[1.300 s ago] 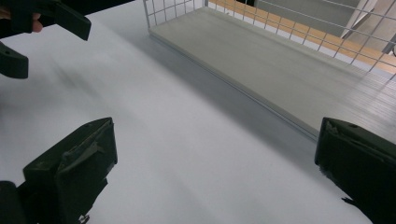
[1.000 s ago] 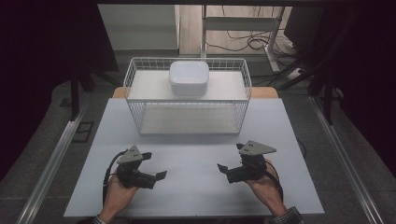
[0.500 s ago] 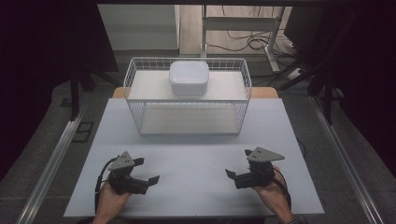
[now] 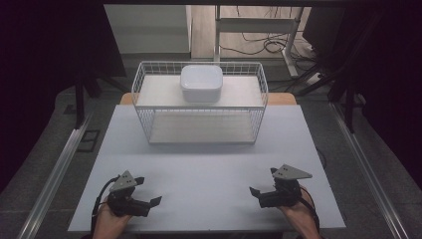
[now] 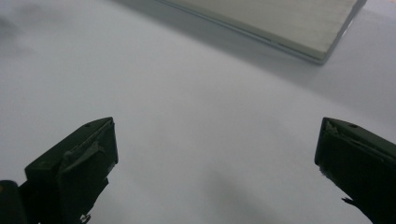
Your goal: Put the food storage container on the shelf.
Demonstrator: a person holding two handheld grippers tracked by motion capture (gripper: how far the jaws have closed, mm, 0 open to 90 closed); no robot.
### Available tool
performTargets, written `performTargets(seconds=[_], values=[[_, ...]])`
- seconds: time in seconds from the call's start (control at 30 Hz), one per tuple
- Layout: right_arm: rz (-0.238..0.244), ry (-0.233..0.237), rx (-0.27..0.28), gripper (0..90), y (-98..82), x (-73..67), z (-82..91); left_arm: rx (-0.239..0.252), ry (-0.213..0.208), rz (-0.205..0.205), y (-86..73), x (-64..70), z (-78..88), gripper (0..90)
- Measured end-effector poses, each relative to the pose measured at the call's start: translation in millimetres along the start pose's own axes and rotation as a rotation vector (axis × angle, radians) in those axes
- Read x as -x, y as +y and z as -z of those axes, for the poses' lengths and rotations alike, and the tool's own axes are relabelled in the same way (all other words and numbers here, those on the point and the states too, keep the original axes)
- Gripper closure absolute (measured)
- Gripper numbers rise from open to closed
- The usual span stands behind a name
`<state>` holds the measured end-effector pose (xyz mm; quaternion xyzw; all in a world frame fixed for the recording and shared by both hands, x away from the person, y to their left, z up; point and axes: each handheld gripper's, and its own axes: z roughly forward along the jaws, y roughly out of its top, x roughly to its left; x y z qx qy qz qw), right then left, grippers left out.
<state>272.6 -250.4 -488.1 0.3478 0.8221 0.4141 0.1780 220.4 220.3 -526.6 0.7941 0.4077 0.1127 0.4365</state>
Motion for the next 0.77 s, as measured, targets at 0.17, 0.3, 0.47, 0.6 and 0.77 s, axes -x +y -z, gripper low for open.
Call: performTargets(seconds=[0.17, 0.3, 0.47, 0.6, 0.77], values=[[-0.018, -0.001, -0.036, 0.0, -11.3, 0.0, 0.5, -0.018, 0.020, 0.008, -7.0, -2.4, 0.9, 2.8], [-0.031, 0.006, -0.072, 0.0, -19.5, -1.4, 0.1, -0.035, 0.016, 0.031, -12.7, -5.2, 1.6, 2.1], [-0.048, -0.001, -0.123, 0.0, -26.7, -1.0, -0.2, -0.071, 0.001, 0.063, -19.1, -7.4, 1.9, 1.6], [-0.068, 0.013, -0.179, 0.0, -32.7, -0.1, -2.6, -0.067, -0.006, 0.074, -19.7, -7.9, 2.8, 1.4], [-0.051, 0.006, -0.220, 0.0, -35.2, -0.8, -5.2, -0.072, -0.007, 0.079, -19.3, -8.1, 1.6, 1.5]])
